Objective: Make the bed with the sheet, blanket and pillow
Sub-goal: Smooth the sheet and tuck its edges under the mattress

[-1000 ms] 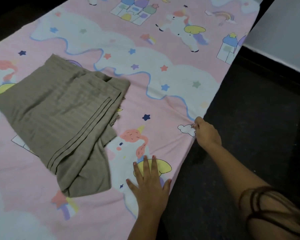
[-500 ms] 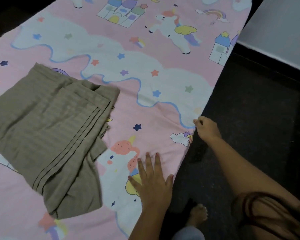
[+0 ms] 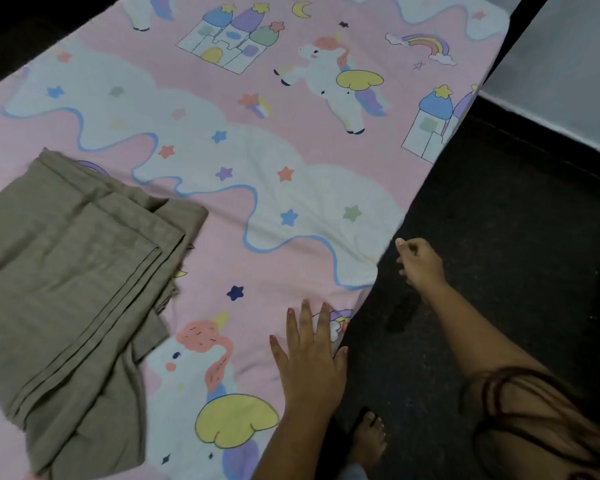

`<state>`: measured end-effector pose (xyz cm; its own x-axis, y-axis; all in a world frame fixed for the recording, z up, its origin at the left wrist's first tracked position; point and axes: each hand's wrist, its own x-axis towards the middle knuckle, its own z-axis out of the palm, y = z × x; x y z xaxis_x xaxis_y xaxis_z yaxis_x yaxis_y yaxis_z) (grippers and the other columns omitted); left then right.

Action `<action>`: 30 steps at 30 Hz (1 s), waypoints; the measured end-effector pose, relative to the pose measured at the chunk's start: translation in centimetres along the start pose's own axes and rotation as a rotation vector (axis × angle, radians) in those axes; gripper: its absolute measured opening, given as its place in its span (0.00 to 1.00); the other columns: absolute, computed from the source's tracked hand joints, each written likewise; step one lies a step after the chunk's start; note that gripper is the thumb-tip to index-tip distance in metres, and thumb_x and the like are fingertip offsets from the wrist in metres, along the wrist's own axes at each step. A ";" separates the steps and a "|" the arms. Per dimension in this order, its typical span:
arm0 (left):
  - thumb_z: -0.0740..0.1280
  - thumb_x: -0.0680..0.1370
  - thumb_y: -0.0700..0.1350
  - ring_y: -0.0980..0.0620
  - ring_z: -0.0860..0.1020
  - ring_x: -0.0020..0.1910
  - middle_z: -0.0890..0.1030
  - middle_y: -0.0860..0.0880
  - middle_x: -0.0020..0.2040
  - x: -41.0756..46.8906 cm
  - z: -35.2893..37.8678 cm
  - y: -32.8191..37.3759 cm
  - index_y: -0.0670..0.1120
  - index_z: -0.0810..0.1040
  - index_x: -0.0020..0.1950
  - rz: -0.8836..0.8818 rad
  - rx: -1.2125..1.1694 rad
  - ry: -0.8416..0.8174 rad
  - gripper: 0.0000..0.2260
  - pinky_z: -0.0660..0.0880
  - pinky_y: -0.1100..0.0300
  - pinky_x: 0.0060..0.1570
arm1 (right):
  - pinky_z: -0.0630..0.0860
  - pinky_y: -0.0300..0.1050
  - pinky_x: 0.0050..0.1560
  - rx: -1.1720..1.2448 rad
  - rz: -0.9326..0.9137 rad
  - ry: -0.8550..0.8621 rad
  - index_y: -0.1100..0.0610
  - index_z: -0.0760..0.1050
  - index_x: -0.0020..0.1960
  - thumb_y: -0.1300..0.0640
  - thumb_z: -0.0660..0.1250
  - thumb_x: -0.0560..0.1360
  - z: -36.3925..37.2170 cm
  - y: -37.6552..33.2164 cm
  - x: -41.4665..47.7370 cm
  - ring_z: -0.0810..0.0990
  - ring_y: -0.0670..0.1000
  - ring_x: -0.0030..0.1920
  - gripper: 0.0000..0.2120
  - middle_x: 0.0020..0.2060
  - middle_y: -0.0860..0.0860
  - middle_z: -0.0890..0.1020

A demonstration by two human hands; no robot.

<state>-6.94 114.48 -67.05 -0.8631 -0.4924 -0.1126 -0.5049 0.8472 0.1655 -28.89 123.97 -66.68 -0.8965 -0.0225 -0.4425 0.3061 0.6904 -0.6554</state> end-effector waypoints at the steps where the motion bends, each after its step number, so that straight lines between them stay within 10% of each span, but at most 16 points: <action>1: 0.72 0.65 0.60 0.41 0.76 0.63 0.75 0.45 0.66 0.4 0.1 0.6 0.50 0.75 0.66 -0.015 -0.002 -0.022 0.32 0.74 0.36 0.49 | 0.76 0.47 0.41 0.033 0.042 -0.063 0.54 0.72 0.52 0.46 0.59 0.80 0.0 -0.2 0.6 0.78 0.53 0.39 0.12 0.42 0.53 0.79; 10: 0.77 0.62 0.58 0.40 0.75 0.64 0.74 0.43 0.67 3.4 -0.2 5.1 0.47 0.71 0.70 -0.143 -0.031 -0.152 0.39 0.74 0.35 0.50 | 0.70 0.44 0.37 0.020 -0.152 -0.172 0.64 0.74 0.43 0.59 0.60 0.79 0.1 -0.2 3.0 0.76 0.52 0.33 0.10 0.35 0.59 0.77; 19: 0.66 0.71 0.57 0.39 0.74 0.65 0.72 0.43 0.69 6.6 -0.4 8.0 0.48 0.66 0.72 -0.131 -0.117 -0.146 0.31 0.73 0.35 0.50 | 0.74 0.50 0.39 -0.225 -0.267 0.001 0.57 0.75 0.44 0.52 0.60 0.79 -3.0 -0.7 6.1 0.77 0.56 0.40 0.11 0.38 0.54 0.78; 23: 0.54 0.75 0.55 0.40 0.73 0.66 0.72 0.44 0.69 9.0 -0.6 8.7 0.48 0.66 0.72 -0.172 -0.146 -0.182 0.26 0.73 0.35 0.52 | 0.74 0.52 0.51 -0.220 -0.724 0.175 0.58 0.77 0.51 0.58 0.60 0.77 -0.9 -2.1 4.2 0.75 0.54 0.50 0.09 0.48 0.54 0.80; 27: 0.48 0.79 0.50 0.45 0.52 0.77 0.54 0.48 0.78 11.3 -1.0 8.6 0.45 0.56 0.77 -0.249 -0.174 -0.234 0.26 0.56 0.40 0.70 | 0.69 0.48 0.65 -0.345 -1.228 -0.184 0.57 0.77 0.62 0.54 0.58 0.76 2.9 -2.3 2.6 0.75 0.51 0.62 0.18 0.61 0.53 0.79; 30: 0.51 0.76 0.49 0.41 0.68 0.70 0.69 0.45 0.72 12.2 -1.0 8.1 0.42 0.68 0.71 -0.230 -0.130 -0.183 0.26 0.69 0.37 0.59 | 0.66 0.52 0.67 -0.686 -1.314 -0.247 0.50 0.72 0.68 0.46 0.54 0.77 2.2 -1.6 6.5 0.72 0.51 0.68 0.22 0.67 0.48 0.74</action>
<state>-21.52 115.13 -66.14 -0.7150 -0.6140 -0.3344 -0.6944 0.6791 0.2380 -34.53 121.15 -69.82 -0.3093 -0.9474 0.0817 -0.9191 0.2758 -0.2813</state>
